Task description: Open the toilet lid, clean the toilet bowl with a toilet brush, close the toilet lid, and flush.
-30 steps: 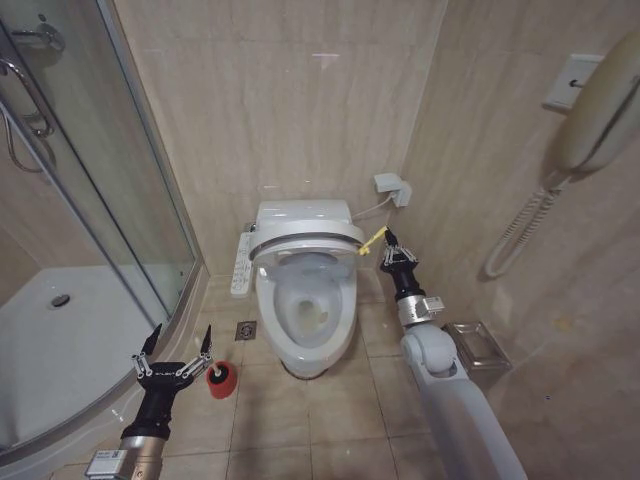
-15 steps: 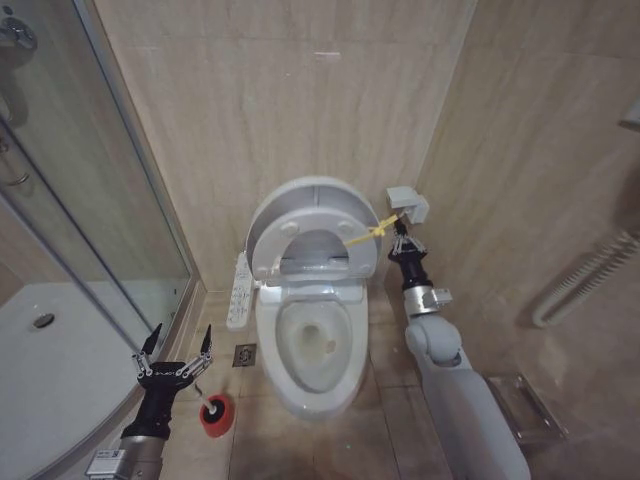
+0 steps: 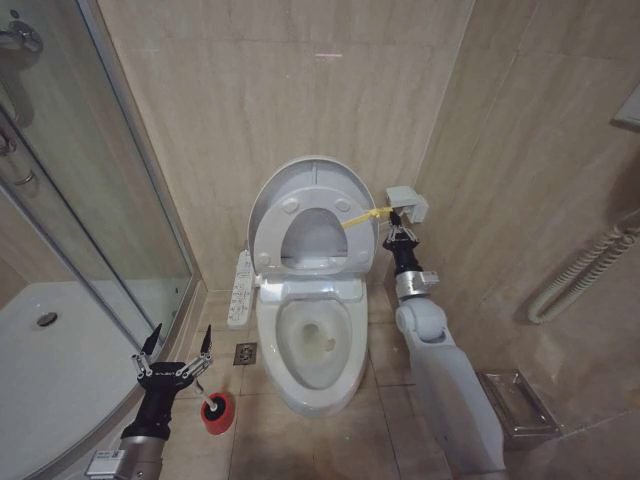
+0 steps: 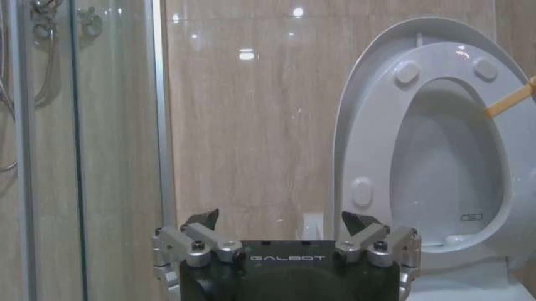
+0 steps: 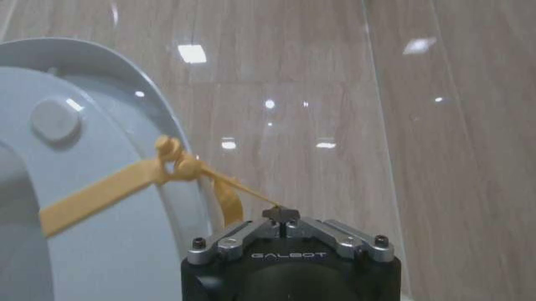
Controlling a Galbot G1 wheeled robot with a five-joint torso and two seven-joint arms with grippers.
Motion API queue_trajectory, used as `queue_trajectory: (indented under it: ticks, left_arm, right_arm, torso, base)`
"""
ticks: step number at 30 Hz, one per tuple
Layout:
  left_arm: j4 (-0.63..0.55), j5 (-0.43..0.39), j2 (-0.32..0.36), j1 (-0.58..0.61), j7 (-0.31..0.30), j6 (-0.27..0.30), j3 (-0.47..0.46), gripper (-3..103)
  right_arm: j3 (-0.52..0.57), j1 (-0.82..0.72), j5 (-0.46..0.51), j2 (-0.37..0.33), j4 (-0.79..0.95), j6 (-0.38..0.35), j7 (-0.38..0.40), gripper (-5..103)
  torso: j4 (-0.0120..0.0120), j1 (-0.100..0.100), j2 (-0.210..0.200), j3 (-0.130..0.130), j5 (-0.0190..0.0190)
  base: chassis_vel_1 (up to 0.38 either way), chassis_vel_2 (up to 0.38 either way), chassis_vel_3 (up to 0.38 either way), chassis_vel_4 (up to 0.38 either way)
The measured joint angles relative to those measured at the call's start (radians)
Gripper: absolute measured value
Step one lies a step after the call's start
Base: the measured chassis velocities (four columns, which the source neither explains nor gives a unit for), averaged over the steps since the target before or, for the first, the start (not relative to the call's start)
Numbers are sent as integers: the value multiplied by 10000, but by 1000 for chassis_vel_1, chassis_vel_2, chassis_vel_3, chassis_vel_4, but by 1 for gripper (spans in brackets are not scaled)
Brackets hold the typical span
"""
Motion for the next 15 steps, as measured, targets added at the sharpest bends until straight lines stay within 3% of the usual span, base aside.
queue_trajectory:
  ticks: [15]
  left_arm:
    - [0,0,0,0,0,0,0,99]
  right_arm:
    - [-60,1441,-414,214,-2029,379,33,0]
  torso:
    - [-3,2,-2,1,0]
  base:
    - [0,0,0,0]
